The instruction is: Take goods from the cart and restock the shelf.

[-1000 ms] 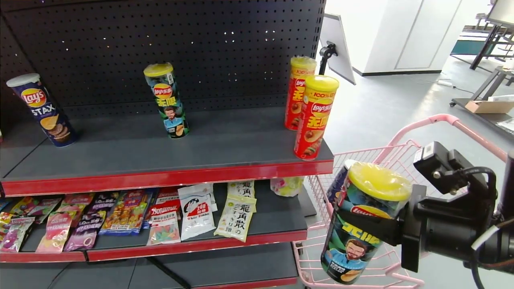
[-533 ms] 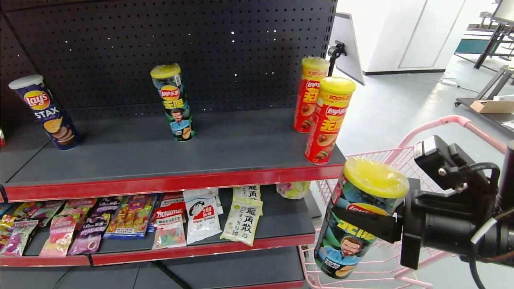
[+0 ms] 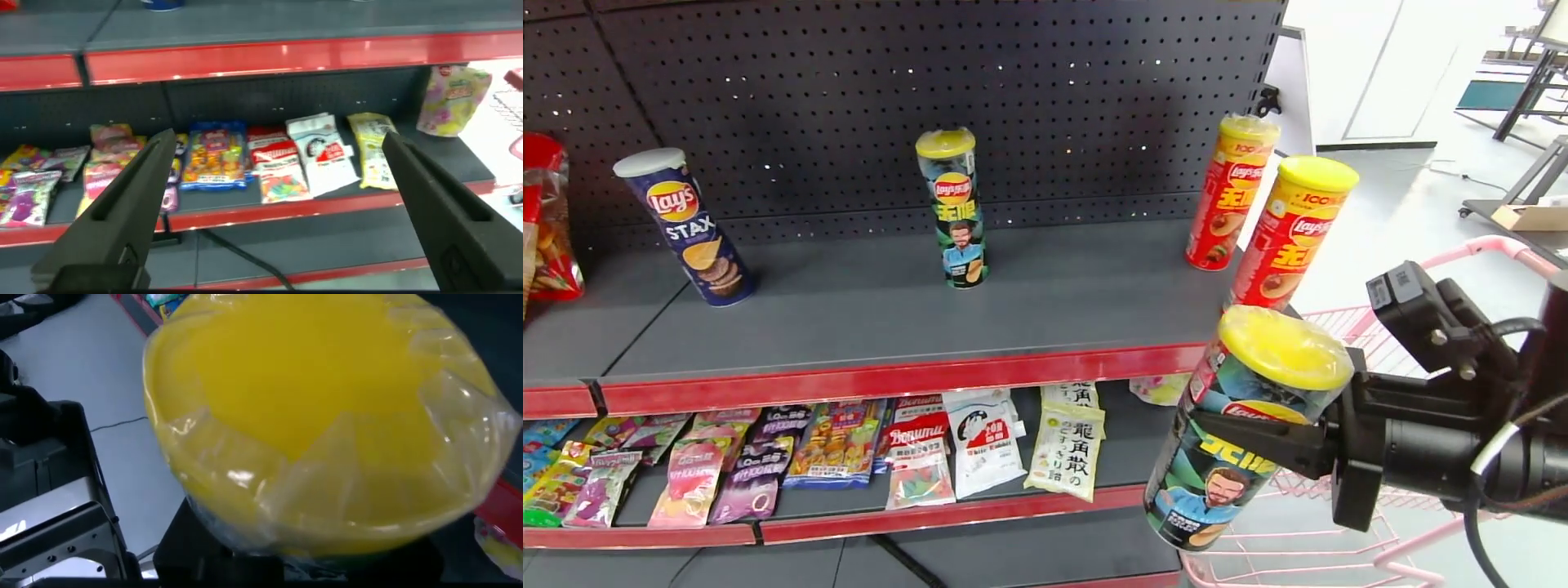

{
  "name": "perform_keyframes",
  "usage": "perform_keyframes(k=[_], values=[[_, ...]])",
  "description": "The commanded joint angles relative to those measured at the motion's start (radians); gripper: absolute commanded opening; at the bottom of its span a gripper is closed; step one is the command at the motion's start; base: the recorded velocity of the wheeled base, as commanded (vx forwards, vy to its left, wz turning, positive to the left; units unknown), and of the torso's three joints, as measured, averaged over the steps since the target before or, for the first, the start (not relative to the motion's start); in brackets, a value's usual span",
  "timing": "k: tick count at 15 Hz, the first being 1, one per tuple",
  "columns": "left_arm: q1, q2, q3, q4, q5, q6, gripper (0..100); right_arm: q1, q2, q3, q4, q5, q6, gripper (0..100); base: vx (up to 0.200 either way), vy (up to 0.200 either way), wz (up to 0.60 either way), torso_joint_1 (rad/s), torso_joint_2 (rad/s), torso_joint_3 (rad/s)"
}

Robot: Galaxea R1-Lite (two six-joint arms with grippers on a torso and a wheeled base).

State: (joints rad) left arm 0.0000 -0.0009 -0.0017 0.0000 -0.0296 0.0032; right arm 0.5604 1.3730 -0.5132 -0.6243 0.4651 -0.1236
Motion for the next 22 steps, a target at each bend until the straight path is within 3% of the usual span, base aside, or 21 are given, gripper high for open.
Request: perform_keyframes(k=[1,8,11,20,22], values=[[0.000,0.001,0.000,0.000,-0.001,0.000,100,-0.010,-0.026,0.001,0.006,0.006,-0.001,0,0.000,0.200,0.00,0.007,0.00,-0.002],[0.000,0.001,0.000,0.000,-0.001,0.000,100,-0.005,-0.035,0.025,0.006,0.010,-0.002,0,0.000,0.200,0.00,0.001,0.00,0.003],[0.000,0.001,0.000,0.000,-0.001,0.001,100,0.004,-0.051,0.045,0.006,0.010,-0.004,0,0.000,0.000,0.00,0.000,0.00,0.000],[0.000,0.001,0.000,0.000,-0.001,0.000,100,0.022,-0.095,0.071,0.006,0.010,-0.005,0,0.200,0.000,0.00,0.001,0.00,0.002],[0.000,0.001,0.000,0.000,-0.001,0.000,100,0.024,-0.106,0.065,0.006,0.009,-0.004,0,0.000,0.000,0.00,0.000,0.00,0.000]])
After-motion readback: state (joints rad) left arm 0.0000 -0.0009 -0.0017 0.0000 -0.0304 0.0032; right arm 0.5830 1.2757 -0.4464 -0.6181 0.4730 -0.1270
